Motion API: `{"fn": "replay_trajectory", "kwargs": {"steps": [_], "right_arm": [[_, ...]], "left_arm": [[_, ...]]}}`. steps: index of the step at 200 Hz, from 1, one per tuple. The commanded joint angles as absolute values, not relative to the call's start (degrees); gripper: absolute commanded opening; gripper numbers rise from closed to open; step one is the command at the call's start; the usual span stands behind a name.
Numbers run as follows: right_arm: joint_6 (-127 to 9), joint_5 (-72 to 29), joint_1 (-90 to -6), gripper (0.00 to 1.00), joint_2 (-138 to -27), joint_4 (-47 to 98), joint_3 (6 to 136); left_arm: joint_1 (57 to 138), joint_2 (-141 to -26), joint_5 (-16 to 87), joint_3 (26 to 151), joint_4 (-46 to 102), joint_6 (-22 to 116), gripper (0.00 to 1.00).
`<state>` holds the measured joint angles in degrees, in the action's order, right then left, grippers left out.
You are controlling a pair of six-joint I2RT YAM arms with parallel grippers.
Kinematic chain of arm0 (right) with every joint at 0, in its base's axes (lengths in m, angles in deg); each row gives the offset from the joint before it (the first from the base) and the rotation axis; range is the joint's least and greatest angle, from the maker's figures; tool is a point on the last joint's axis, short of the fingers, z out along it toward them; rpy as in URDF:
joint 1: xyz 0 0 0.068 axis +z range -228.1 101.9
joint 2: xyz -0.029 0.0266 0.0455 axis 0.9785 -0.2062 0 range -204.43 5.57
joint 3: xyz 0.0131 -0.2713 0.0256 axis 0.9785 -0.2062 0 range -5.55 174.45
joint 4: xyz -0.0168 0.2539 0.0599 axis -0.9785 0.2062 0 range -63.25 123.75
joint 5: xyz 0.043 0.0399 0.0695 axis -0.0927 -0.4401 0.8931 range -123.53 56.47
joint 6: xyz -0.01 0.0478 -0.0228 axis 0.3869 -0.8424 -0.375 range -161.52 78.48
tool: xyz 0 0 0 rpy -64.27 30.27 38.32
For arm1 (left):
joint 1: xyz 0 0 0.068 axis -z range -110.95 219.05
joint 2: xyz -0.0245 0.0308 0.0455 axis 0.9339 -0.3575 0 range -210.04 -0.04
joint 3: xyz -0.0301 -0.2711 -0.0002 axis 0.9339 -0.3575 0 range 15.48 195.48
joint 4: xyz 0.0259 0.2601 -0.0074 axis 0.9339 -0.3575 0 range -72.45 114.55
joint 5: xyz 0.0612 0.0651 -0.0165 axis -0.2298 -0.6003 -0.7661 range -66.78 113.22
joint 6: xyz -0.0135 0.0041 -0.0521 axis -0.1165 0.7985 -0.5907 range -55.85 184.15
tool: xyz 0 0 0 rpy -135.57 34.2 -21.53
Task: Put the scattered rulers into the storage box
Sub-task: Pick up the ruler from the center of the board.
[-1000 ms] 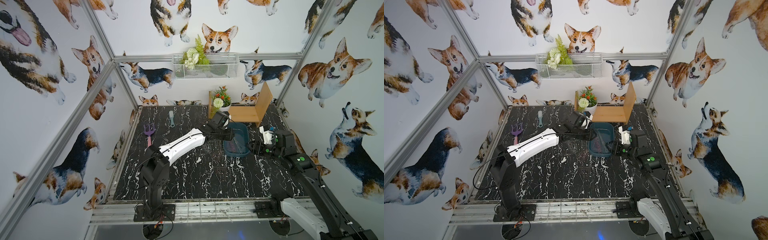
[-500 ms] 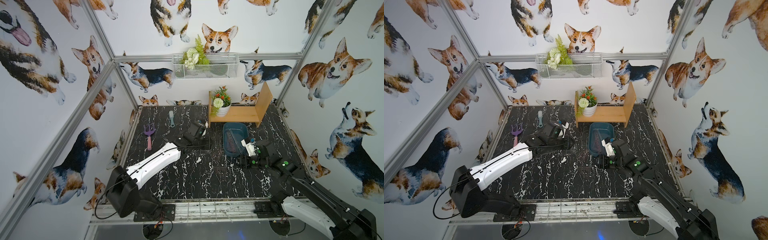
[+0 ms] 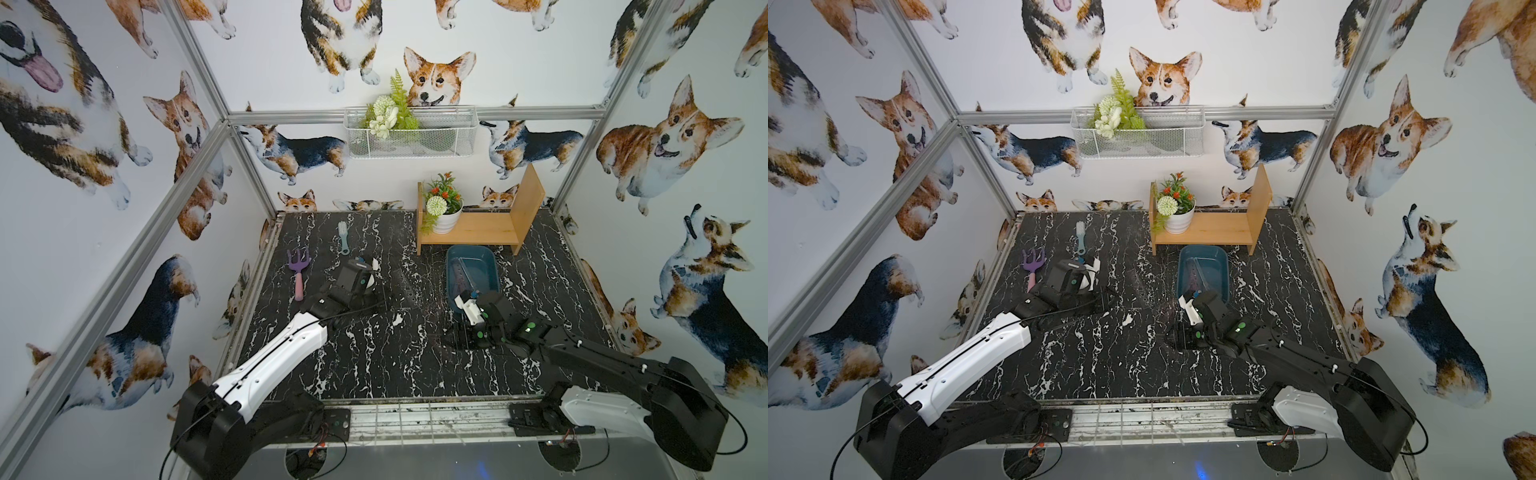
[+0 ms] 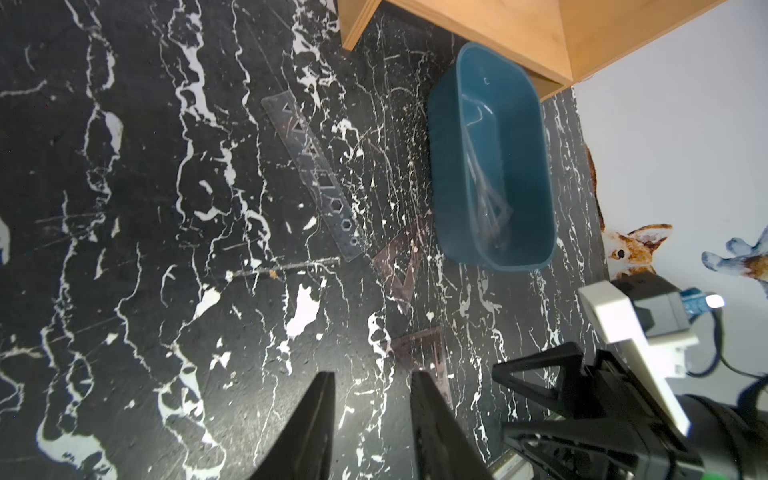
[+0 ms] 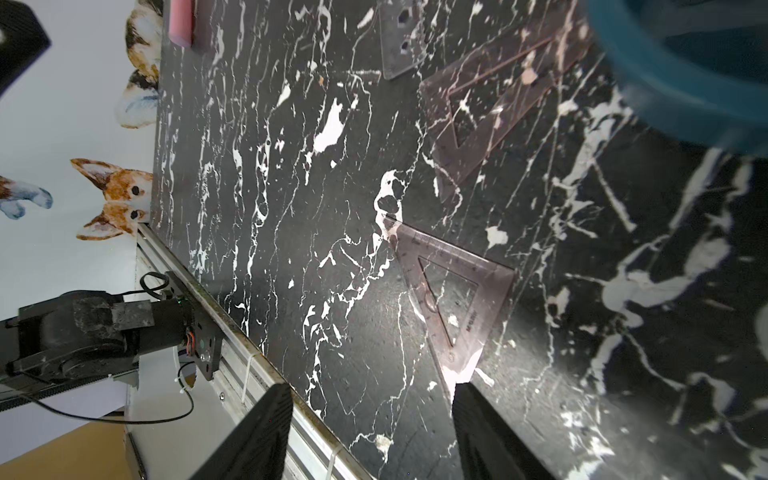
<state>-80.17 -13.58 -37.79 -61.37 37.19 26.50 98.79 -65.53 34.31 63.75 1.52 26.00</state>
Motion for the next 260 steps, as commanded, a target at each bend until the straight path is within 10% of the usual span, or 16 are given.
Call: {"fn": "replay_trajectory", "kwargs": {"steps": [1,260], "right_arm": [[-79.88,-14.71,-36.97,0.68,-64.08,32.94,27.32],[-81.12,-15.51,-32.43,0.66,-79.95,24.93,30.04]], "left_arm": [[98.2,-63.68,35.5,62.07,1.96,25.23,0.37],[96.65,-57.43,37.46,57.67,2.67,23.73,0.39]]}}
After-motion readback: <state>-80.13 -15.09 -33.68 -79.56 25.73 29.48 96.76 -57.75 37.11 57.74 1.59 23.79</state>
